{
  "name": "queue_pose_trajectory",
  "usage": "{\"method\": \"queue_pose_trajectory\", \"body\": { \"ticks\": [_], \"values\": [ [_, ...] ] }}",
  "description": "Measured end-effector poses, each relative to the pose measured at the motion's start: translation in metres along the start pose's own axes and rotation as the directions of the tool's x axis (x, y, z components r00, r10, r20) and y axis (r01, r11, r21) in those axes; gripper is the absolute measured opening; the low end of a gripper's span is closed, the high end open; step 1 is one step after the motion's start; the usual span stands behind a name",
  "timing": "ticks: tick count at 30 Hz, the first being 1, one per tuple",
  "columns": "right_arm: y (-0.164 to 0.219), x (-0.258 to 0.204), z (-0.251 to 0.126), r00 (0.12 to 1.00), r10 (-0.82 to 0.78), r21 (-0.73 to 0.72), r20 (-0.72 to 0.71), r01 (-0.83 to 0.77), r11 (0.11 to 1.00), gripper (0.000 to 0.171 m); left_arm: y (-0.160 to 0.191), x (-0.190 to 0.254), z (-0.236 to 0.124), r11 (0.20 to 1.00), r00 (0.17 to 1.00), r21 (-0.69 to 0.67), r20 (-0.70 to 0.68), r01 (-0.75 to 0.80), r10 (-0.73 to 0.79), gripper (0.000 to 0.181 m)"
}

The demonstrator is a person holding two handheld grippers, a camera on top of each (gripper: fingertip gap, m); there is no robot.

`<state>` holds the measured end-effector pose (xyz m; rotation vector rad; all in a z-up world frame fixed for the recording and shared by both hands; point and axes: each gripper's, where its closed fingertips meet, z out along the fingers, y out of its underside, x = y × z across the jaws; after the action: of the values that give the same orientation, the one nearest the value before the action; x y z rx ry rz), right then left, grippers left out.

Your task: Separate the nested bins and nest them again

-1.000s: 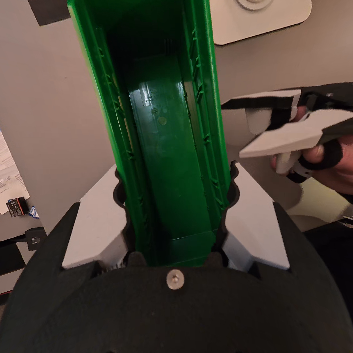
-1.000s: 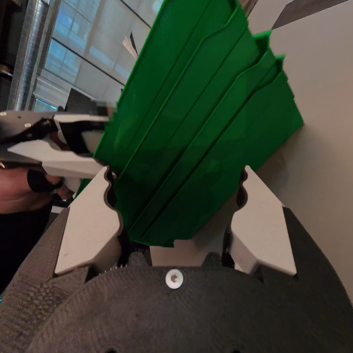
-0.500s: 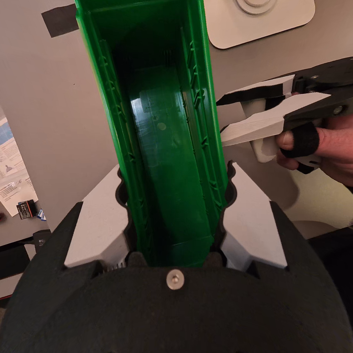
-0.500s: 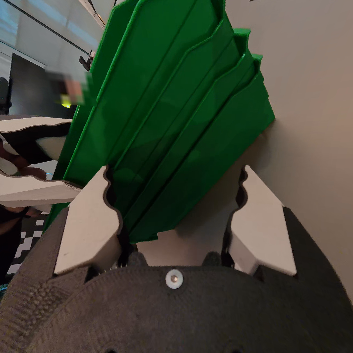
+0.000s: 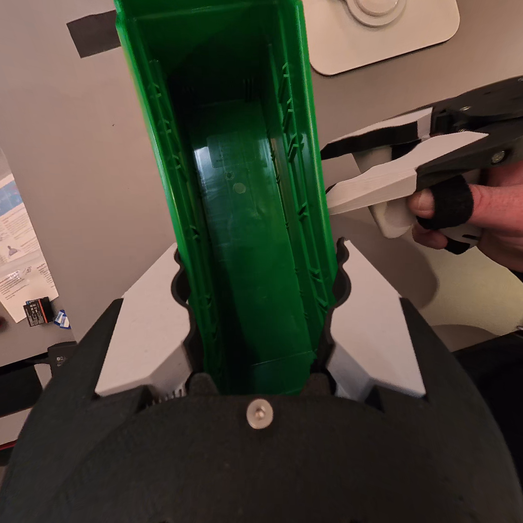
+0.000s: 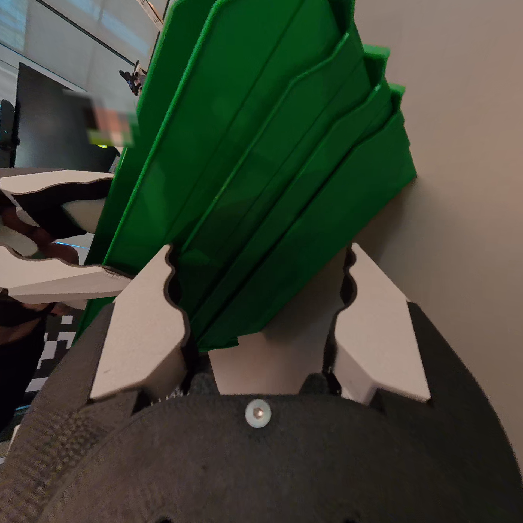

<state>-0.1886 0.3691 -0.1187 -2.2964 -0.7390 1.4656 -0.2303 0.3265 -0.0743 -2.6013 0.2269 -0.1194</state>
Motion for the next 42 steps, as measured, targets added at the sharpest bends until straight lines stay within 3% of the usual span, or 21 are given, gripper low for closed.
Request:
{"method": "queue_pose_trajectory", "body": {
  "ticks": [1, 3, 20, 27, 32, 36, 42],
  "values": [
    [-0.003, -0.002, -0.002, 1.000, -0.021, 0.012, -0.001, 0.021, 1.000, 0.111, 0.000, 0.000, -0.001, 1.000, 1.000, -0.004, -0.004, -0.007, 0.007, 0.104],
    [-0.009, -0.006, -0.005, 0.999, -0.042, 0.032, 0.000, 0.042, 0.999, 0.101, 0.000, 0.000, -0.001, 0.999, 0.999, -0.002, -0.012, -0.034, 0.034, 0.108],
    [-0.020, 0.003, -0.008, 1.000, -0.013, 0.042, 0.006, 0.013, 0.999, 0.103, -0.016, 0.001, -0.028, 0.991, 0.995, 0.088, 0.015, -0.103, 0.102, 0.105],
    [-0.034, -0.007, -0.036, 0.999, -0.014, 0.113, 0.052, 0.008, 0.994, 0.103, -0.061, 0.016, -0.080, 0.975, 0.994, 0.191, 0.002, -0.111, 0.113, 0.105],
    [-0.027, 0.017, -0.093, 0.999, -0.031, 0.165, -0.007, 0.032, 0.986, 0.102, -0.106, 0.079, -0.110, 0.949, 0.979, 0.305, -0.154, -0.080, 0.133, 0.105],
    [-0.006, 0.060, -0.152, 0.996, 0.021, 0.215, -0.086, -0.002, 0.977, 0.102, -0.100, 0.140, -0.072, 0.961, 0.955, 0.249, -0.237, -0.117, 0.178, 0.107],
    [0.038, 0.120, -0.226, 0.973, 0.105, 0.236, -0.205, -0.055, 0.970, 0.100, -0.036, 0.175, 0.034, 0.994, 0.957, 0.081, -0.273, -0.077, 0.096, 0.108]
  ]
}}
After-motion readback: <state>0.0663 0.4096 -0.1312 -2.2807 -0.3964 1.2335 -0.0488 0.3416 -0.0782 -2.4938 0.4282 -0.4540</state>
